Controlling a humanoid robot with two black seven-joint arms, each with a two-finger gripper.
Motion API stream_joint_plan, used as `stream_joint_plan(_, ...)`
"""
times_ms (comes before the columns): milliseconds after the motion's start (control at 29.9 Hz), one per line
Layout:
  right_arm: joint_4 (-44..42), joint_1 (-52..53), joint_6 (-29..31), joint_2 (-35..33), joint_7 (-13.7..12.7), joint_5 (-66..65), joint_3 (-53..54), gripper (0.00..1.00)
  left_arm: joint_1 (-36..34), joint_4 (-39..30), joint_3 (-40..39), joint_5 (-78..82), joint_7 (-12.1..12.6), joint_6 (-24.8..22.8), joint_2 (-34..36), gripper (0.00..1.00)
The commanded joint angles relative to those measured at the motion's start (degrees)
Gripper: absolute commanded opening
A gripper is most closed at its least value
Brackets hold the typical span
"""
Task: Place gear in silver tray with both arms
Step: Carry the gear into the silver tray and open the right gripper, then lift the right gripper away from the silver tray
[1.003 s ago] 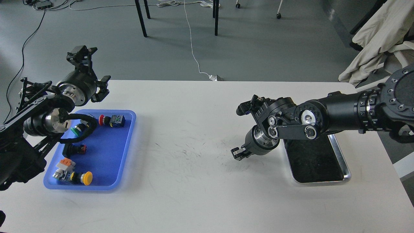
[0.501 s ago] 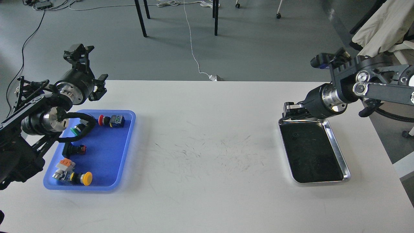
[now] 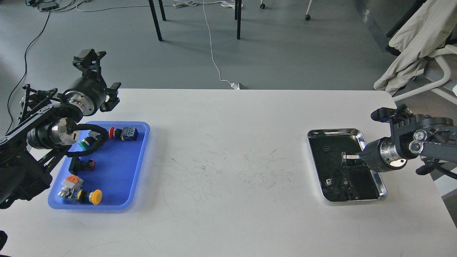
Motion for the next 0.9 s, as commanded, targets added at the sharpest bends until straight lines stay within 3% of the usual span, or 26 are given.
stream_joint_plan(0,-1.26,-0.7,-0.07,0.92,-0.02,0.05,0.35,0.05,-0.08,0.0,0.0,0.0,0.0,0.05,0.0,0.98)
stream_joint_plan(134,-1.35,-0.7,0.1,1.27,-0.02,0.14,0.61,0.17,-0.17,0.09,0.08,0.0,0.0,0.05,0.0,0.98)
stream_joint_plan(201,-1.35,-0.7,0.02,1.27,-0.02,0.14,0.61,0.34,-0.17,0.09,0.08,0.0,0.0,0.05,0.0,0.98)
stream_joint_plan(234,-1.44,-0.7,0.02,1.27,-0.02,0.14,0.7,0.5,-0.17,0.09,0.08,0.0,0.0,-0.03,0.0,0.98)
stream_joint_plan(301,-1.35,-0.61,-0.16,1.27,0.07,0.57,1.49,0.96,-0.17,0.09,0.08,0.0,0.0,0.05,0.0,0.98)
stream_joint_plan(635,0.67,-0.35,0.81,-1.19,0.16,1.89,13.6,0.97,-0.34,0.18,0.26,0.09,0.09,0.05,0.08,0.98)
stream_joint_plan(869,-3.89,-1.05,0.72,-4.09,0.25,12.95,31.26,0.97,-2.36,2.72,0.61,0.17,0.17,-0.03,0.35,0.98)
